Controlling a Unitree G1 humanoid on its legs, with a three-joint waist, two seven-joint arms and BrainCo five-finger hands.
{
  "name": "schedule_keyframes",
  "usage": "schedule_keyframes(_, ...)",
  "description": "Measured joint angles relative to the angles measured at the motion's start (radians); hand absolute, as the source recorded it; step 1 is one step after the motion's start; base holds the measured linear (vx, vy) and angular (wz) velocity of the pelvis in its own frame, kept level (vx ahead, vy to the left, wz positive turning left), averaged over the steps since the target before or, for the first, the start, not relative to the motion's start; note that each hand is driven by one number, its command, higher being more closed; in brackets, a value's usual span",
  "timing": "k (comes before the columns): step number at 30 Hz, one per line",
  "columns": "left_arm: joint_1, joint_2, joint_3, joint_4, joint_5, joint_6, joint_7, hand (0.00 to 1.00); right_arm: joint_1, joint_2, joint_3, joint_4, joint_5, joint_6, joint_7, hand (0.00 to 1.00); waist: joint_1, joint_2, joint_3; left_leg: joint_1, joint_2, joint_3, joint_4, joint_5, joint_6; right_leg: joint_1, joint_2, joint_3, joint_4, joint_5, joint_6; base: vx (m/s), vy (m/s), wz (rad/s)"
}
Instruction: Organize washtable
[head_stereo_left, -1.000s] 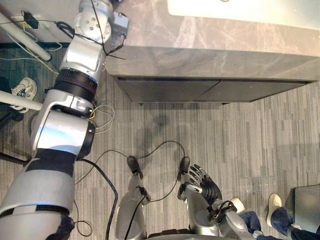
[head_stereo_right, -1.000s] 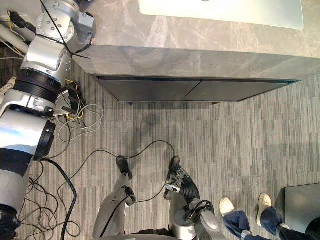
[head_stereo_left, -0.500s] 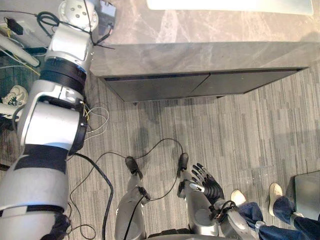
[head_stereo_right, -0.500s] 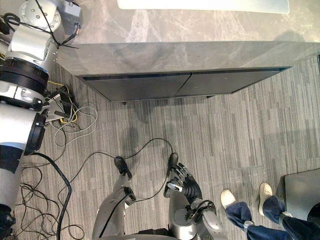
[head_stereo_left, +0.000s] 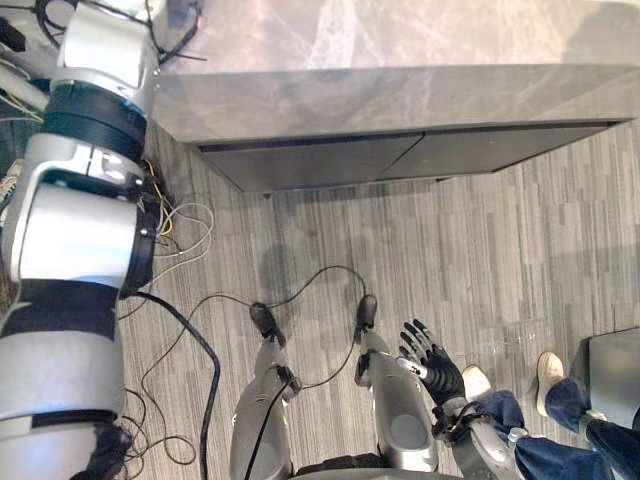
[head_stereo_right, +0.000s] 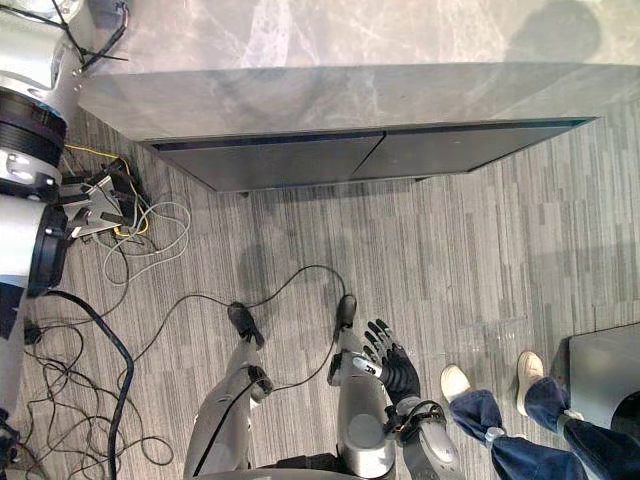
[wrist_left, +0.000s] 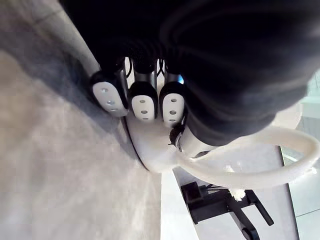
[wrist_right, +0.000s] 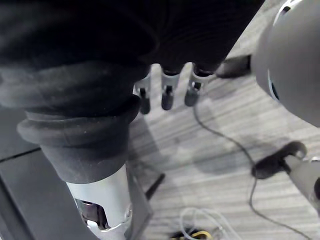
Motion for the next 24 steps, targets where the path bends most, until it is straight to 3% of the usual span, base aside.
schedule_keyframes(14, -0.031, 0.07, -0.021, 0.002, 0.0, -0.012, 0.007, 1.0, 0.006, 0.01, -0.02, -0.008, 0.019, -0.001, -0.002, 0.0, 0.0, 0.014, 0.008, -0.03, -0.001, 0.011, 0.0, 0.003, 0.004, -0.048, -0.001, 0.027, 0.012, -0.001, -0.002, 0.0, -0.018, -0.04)
schedule_keyframes(24, -0.011, 0.062, -0.015, -0.003, -0.019, -0.019, 0.002, 1.0, 0.006, 0.01, -0.019, -0.008, 0.019, -0.001, -0.003, 0.0, -0.001, 0.014, 0.008, -0.018, -0.002, 0.006, 0.0, 0.003, 0.004, -0.033, 0.001, 0.04, 0.011, -0.001, -0.001, 0.0, -0.011, 0.0)
